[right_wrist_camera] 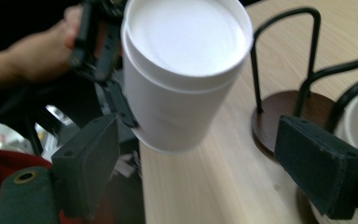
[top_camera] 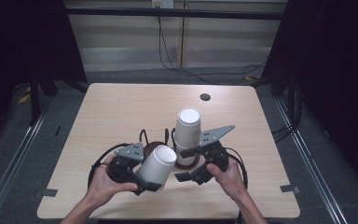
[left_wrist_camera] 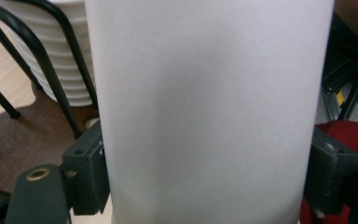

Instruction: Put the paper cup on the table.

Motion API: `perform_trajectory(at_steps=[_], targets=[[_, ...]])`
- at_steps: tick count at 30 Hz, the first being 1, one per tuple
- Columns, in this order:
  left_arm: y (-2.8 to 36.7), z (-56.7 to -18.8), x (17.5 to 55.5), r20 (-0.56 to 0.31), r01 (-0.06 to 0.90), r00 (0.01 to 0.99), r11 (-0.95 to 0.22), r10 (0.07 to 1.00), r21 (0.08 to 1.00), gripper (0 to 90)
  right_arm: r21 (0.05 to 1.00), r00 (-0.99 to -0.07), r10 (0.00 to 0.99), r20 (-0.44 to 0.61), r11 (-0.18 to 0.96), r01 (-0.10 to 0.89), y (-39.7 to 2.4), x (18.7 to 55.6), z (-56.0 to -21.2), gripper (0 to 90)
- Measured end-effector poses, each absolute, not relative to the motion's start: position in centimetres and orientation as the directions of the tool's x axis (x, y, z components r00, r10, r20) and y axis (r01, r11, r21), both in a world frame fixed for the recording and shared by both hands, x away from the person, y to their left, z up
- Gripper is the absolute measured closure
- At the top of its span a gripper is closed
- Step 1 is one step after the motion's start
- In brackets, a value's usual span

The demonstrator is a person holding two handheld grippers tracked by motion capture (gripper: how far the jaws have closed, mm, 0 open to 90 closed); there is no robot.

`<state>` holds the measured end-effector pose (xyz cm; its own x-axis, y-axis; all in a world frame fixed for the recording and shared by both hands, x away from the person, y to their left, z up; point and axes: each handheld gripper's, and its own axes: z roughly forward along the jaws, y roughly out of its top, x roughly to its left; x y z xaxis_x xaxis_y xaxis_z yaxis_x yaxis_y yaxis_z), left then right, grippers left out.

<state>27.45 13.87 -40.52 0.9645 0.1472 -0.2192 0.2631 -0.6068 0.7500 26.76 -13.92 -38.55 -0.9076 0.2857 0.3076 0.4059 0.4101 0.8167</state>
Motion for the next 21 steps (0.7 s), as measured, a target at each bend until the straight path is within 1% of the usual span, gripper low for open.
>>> perform_trajectory(at_steps=[1, 2, 5, 7, 11, 12, 14, 18, 21], targets=[[13.87, -40.52, 27.45, -0.219, 0.263, 0.965, -0.607, 0.147, 0.75, 19.2, 0.809, -0.909, 0.294, 0.295, 0.429, 0.402, -13.86, 26.92, -38.54, 14.2], [13.88, -40.48, 27.49, -0.215, 0.25, 0.967, -0.635, 0.133, 0.731, 19.2, 0.807, -0.909, 0.302, 0.289, 0.434, 0.401, -13.87, 27.05, -38.55, 14.2], [13.91, -40.59, 27.49, -0.202, 0.245, 0.969, -0.66, 0.143, 0.71, 19.2, 0.803, -0.908, 0.293, 0.3, 0.436, 0.407, -13.93, 27.24, -38.66, 14.5], [13.94, -40.61, 27.44, -0.193, 0.239, 0.97, -0.683, 0.145, 0.69, 19.2, 0.796, -0.909, 0.302, 0.288, 0.452, 0.402, -13.93, 27.09, -38.75, 14.4], [13.85, -40.52, 27.31, -0.197, 0.242, 0.969, -0.702, 0.146, 0.67, 19.2, 0.785, -0.912, 0.308, 0.27, 0.478, 0.394, -13.89, 26.89, -38.86, 14.4], [13.8, -40.42, 27.31, -0.183, 0.234, 0.972, -0.716, 0.149, 0.658, 19.2, 0.781, -0.913, 0.307, 0.268, 0.486, 0.392, -13.86, 26.9, -38.87, 14.4], [13.79, -40.3, 27.31, -0.181, 0.236, 0.971, -0.722, 0.154, 0.65, 19.1, 0.766, -0.913, 0.309, 0.267, 0.507, 0.396, -13.71, 26.91, -38.98, 14.4], [13.76, -39.86, 27.28, -0.153, 0.208, 0.978, -0.757, 0.143, 0.62, 19.1, 0.749, -0.914, 0.31, 0.261, 0.532, 0.394, -13.47, 26.79, -39.07, 14.4], [13.45, -39.71, 27.33, -0.149, 0.206, 0.978, -0.767, 0.144, 0.608, 19.0, 0.74, -0.918, 0.304, 0.256, 0.55, 0.388, -13.2, 26.69, -39.03, 14.7]])
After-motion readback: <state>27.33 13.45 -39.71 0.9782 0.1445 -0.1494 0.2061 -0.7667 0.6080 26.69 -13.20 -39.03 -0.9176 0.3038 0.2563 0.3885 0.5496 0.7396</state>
